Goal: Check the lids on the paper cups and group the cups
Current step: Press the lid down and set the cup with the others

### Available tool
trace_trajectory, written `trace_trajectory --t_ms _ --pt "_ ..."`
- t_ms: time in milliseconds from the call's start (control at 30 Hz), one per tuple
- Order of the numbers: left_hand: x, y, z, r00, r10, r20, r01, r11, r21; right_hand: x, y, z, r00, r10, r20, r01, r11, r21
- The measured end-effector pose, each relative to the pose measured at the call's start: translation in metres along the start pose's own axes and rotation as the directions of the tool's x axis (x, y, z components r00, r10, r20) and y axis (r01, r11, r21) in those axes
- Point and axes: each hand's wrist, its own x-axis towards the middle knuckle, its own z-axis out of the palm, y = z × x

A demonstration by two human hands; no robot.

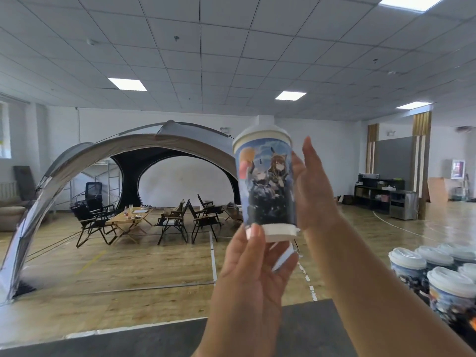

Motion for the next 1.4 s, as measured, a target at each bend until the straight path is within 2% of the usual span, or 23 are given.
trace_trajectory --t_ms 67,133,200,267,333,400,467,533,633,700,767,867,933,1000,1067,1133,1200,1233,1300,1400 --pt "0.005 0.001 -0.008 0.987 0.151 -0.050 -0.140 0.974 0.178 -0.001 -0.007 0.003 1.000 -0.004 0.027 0.005 0.999 -0.045" --pt "0.008 -0.003 -0.013 0.972 0.236 -0.019 -0.208 0.891 0.403 -0.004 -0.013 0.007 0.999 -0.032 0.035 0.038 0.986 -0.165" --pt "0.003 -0.006 -0.011 0.972 0.231 0.038 -0.223 0.868 0.443 -0.006 -0.013 0.008 0.998 -0.022 0.055 0.032 0.981 -0.192" --pt "-0.002 -0.005 -0.003 0.988 0.149 0.037 -0.153 0.943 0.297 -0.008 -0.013 0.009 0.998 -0.004 0.065 0.012 0.993 -0.120" --pt "-0.006 -0.004 0.006 0.998 -0.053 0.029 0.052 0.997 0.050 -0.006 -0.011 0.002 0.997 0.037 0.070 -0.035 0.999 -0.034" --pt "-0.009 -0.002 0.012 0.972 -0.219 0.084 0.226 0.971 -0.077 -0.003 -0.006 -0.004 0.998 0.035 0.052 -0.038 0.998 0.048" --pt "-0.009 -0.003 0.014 0.962 -0.244 0.120 0.261 0.953 -0.156 0.000 -0.003 -0.007 0.999 0.028 -0.020 -0.026 0.997 0.071" --pt "-0.009 -0.003 0.015 0.969 -0.211 0.126 0.232 0.954 -0.188 0.009 0.003 -0.022 1.000 -0.004 -0.016 0.006 0.994 0.108" --pt "-0.008 -0.001 0.014 0.984 -0.148 0.096 0.162 0.974 -0.158 0.011 0.008 -0.032 0.998 -0.044 -0.048 0.046 0.998 0.030" --pt "-0.006 0.001 0.010 0.996 -0.077 0.049 0.083 0.990 -0.119 0.002 0.002 -0.010 1.000 0.007 -0.021 -0.007 1.000 -0.001" --pt "-0.003 0.004 0.005 0.999 0.031 -0.006 -0.032 0.999 -0.020 -0.004 -0.008 0.006 0.999 0.045 -0.003 -0.045 0.996 -0.074" --pt "0.001 0.005 -0.005 0.976 0.206 -0.071 -0.182 0.949 0.256 -0.007 -0.019 0.012 0.999 0.014 0.049 -0.009 0.996 -0.086" --pt "0.000 0.003 -0.009 0.963 0.264 -0.045 -0.222 0.883 0.414 -0.007 -0.021 0.018 1.000 -0.001 0.020 0.004 0.985 -0.175" --pt "-0.004 0.004 -0.007 0.963 0.268 -0.027 -0.228 0.865 0.447 -0.008 -0.024 0.024 0.999 0.004 0.045 0.005 0.980 -0.198" --pt "-0.007 0.006 -0.003 0.978 0.202 -0.059 -0.174 0.933 0.316 -0.009 -0.026 0.026 0.996 0.060 0.071 -0.054 0.995 -0.085" --pt "-0.008 0.006 0.001 0.998 0.019 -0.053 -0.015 0.996 0.086 -0.012 -0.023 0.025 0.985 0.083 0.153 -0.095 0.993 0.072" --pt "-0.011 0.007 0.002 0.988 -0.146 0.051 0.149 0.988 -0.043 -0.010 -0.013 0.021 0.977 0.089 0.196 -0.125 0.975 0.182" --pt "-0.013 0.007 0.003 0.977 -0.181 0.112 0.191 0.978 -0.088 -0.008 -0.007 0.022 0.977 0.089 0.196 -0.133 0.965 0.226" --pt "-0.014 0.005 0.001 0.972 -0.168 0.165 0.191 0.972 -0.134 -0.004 0.002 0.024 0.982 0.097 0.164 -0.142 0.946 0.290" --pt "-0.010 0.003 -0.002 0.990 -0.047 0.134 0.061 0.993 -0.104 0.002 0.005 0.025 0.979 0.095 0.182 -0.146 0.945 0.294"
